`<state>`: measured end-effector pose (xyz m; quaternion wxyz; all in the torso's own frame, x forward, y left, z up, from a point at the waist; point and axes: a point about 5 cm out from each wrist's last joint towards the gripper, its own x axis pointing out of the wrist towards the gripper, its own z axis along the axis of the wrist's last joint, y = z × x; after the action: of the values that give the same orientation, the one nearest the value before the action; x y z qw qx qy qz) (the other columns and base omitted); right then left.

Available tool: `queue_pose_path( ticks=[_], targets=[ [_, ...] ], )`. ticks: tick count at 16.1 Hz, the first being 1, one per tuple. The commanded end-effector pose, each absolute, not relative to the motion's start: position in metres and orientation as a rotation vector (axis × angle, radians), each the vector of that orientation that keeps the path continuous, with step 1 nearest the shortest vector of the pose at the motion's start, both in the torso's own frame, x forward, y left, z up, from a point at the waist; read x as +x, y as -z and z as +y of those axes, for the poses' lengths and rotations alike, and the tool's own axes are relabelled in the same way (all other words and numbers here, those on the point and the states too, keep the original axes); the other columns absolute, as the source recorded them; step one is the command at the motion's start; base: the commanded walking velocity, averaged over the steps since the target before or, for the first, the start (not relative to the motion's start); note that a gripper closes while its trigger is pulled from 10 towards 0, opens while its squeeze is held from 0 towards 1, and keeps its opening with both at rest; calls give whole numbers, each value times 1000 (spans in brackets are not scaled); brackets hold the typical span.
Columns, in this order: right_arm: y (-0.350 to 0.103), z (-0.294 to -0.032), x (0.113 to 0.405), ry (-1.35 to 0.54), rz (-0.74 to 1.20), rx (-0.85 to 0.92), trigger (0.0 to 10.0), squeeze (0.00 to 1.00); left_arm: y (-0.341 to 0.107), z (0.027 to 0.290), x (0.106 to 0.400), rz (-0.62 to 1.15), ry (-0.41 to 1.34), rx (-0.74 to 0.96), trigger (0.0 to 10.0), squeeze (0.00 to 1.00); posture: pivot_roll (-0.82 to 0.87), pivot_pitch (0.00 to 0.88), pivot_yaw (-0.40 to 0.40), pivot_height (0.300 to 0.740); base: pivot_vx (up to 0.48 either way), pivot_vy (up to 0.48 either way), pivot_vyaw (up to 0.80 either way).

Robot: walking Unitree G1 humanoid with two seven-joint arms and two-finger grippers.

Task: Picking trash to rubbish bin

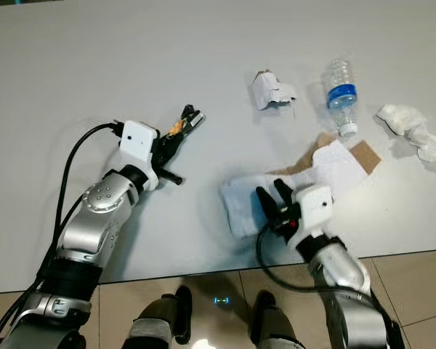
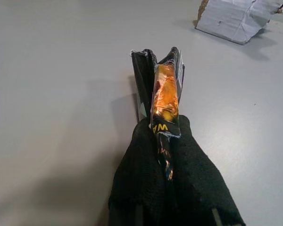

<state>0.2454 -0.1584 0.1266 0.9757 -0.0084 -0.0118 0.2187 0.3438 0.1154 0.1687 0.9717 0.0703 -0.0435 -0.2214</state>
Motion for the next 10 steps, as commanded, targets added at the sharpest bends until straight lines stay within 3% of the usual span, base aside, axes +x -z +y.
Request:
queue_pose_path(
  ticks=[1, 10],
  targets=[
    [-105, -161, 237, -387, 104, -15, 0, 0, -163, 113, 344, -70, 455, 144, 10000, 0, 187, 298, 57, 740, 0, 0, 0],
    [-161, -193, 254, -26, -145, -119, 0, 0, -164, 109, 348, -90, 446, 130, 10000, 0, 178, 273, 50, 740, 0, 0, 0]
  ],
)
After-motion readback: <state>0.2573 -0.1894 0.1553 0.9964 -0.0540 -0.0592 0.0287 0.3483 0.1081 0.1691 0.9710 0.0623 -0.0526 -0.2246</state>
